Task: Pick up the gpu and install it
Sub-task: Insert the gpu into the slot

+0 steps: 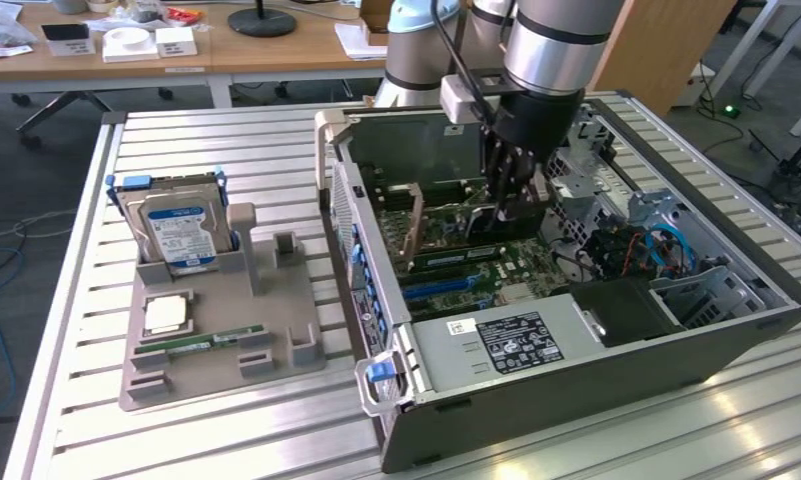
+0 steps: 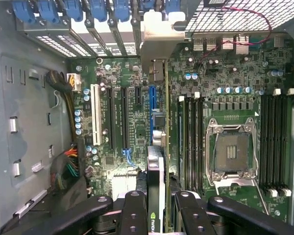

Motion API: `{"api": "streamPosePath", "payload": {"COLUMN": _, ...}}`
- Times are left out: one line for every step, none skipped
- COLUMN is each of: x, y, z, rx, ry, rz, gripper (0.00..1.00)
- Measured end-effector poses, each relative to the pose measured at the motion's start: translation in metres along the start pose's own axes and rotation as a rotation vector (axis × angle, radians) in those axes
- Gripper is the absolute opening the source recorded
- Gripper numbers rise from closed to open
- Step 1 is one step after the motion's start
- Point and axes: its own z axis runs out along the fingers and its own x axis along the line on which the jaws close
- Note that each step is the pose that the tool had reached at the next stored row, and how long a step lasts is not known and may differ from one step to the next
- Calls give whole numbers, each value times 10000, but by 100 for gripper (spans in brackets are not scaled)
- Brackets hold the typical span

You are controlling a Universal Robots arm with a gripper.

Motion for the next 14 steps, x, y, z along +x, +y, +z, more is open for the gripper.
{"api": "streamPosePath", "payload": {"x": 0, "y": 2, "z": 12, "rx": 0, "ry": 0, "rz": -1, "gripper": 27}}
{"api": "streamPosePath", "payload": {"x": 0, "y": 5, "z": 23, "rx": 0, "ry": -1, "rz": -1, "gripper": 27}}
{"api": "streamPosePath", "payload": {"x": 1, "y": 8, "z": 35, "rx": 0, "ry": -1, "rz": -1, "gripper": 27}}
{"api": "streamPosePath", "payload": {"x": 1, "y": 11, "z": 48, "rx": 1, "ry": -1, "rz": -1, "gripper": 27}}
{"api": "streamPosePath", "payload": {"x": 1, "y": 14, "z": 60, "rx": 1, "ry": -1, "rz": -1, "gripper": 27}}
{"api": "streamPosePath", "payload": {"x": 1, "y": 16, "z": 71, "rx": 0, "ry": -1, "rz": -1, "gripper": 27}}
{"api": "streamPosePath", "payload": {"x": 1, "y": 19, "z": 82, "rx": 0, "ry": -1, "rz": -1, "gripper": 27}}
{"api": "streamPosePath", "payload": {"x": 1, "y": 21, "z": 94, "rx": 0, "ry": 0, "rz": -1, "gripper": 27}}
{"api": "streamPosePath", "payload": {"x": 2, "y": 24, "z": 107, "rx": 1, "ry": -1, "rz": -1, "gripper": 27}}
{"api": "streamPosePath", "payload": {"x": 2, "y": 25, "z": 118, "rx": 0, "ry": -1, "rz": -1, "gripper": 27}}
{"api": "streamPosePath", "payload": {"x": 2, "y": 27, "z": 129, "rx": 0, "ry": -1, "rz": -1, "gripper": 27}}
{"api": "streamPosePath", "payload": {"x": 2, "y": 29, "z": 140, "rx": 0, "ry": -1, "rz": -1, "gripper": 27}}
{"api": "streamPosePath", "payload": {"x": 2, "y": 30, "z": 151, "rx": 0, "ry": -1, "rz": 0, "gripper": 27}}
{"api": "streamPosePath", "payload": {"x": 2, "y": 31, "z": 162, "rx": 0, "ry": 0, "rz": -1, "gripper": 27}}
